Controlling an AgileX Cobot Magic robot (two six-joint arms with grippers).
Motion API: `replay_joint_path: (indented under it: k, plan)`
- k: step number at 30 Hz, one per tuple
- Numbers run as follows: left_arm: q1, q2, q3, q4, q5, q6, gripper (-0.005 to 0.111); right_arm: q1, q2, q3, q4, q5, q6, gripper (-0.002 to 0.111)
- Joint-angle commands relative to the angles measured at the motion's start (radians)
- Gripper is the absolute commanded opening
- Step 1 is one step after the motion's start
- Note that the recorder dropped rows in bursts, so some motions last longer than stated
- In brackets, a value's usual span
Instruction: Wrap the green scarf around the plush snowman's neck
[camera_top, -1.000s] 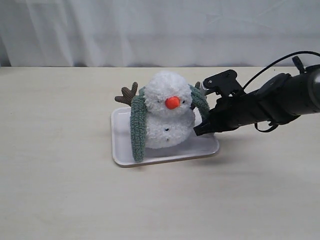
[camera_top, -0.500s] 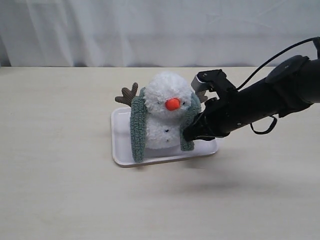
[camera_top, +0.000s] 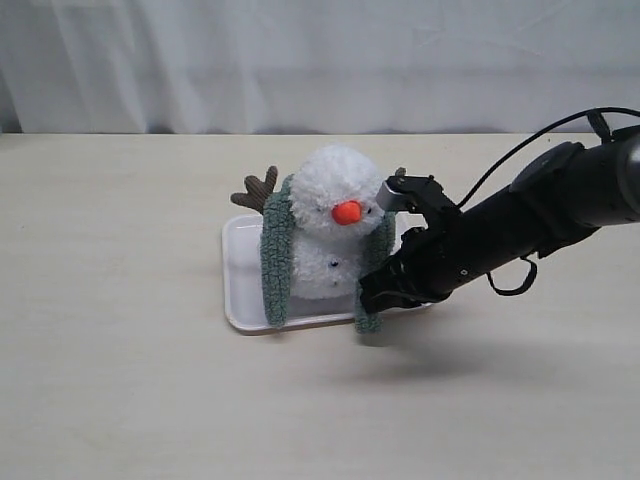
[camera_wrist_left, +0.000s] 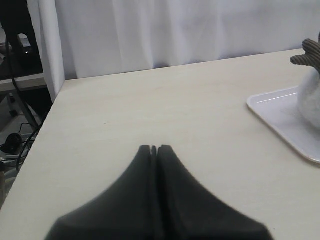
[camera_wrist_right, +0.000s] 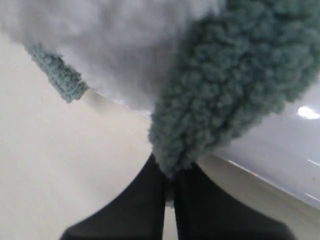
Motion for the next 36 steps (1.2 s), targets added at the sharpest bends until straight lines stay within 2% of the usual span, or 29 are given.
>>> replay_joint_path:
  k: [1, 19, 21, 26, 28, 30, 36]
  plan:
    - [-0.006, -0.002, 0.002, -0.003, -0.012, 0.000, 0.000, 0.001, 0.000, -0.004, 0.033, 0.006, -0.048, 0.004]
    - [-0.006, -0.002, 0.002, -0.003, -0.012, 0.000, 0.000, 0.001, 0.000, -0.003, 0.008, 0.052, -0.039, 0.006]
    - [-0.006, -0.002, 0.002, -0.003, -0.012, 0.000, 0.000, 0.001, 0.000, -0.003, 0.008, 0.054, -0.036, 0.013]
    - [-0.006, -0.002, 0.002, -0.003, -0.012, 0.000, 0.000, 0.001, -0.007, -0.004, -0.031, 0.063, 0.017, 0.044]
    - [-0.006, -0.002, 0.002, -0.003, -0.012, 0.000, 0.000, -0.001, -0.021, -0.004, -0.034, 0.074, 0.032, 0.053]
    - [-0.006, -0.002, 0.002, -0.003, -0.012, 0.000, 0.000, -0.001, -0.035, -0.004, -0.034, 0.109, 0.032, 0.057]
    - [-0.006, -0.002, 0.002, -0.003, -0.012, 0.000, 0.000, -0.001, -0.117, -0.004, -0.052, 0.255, 0.081, 0.057]
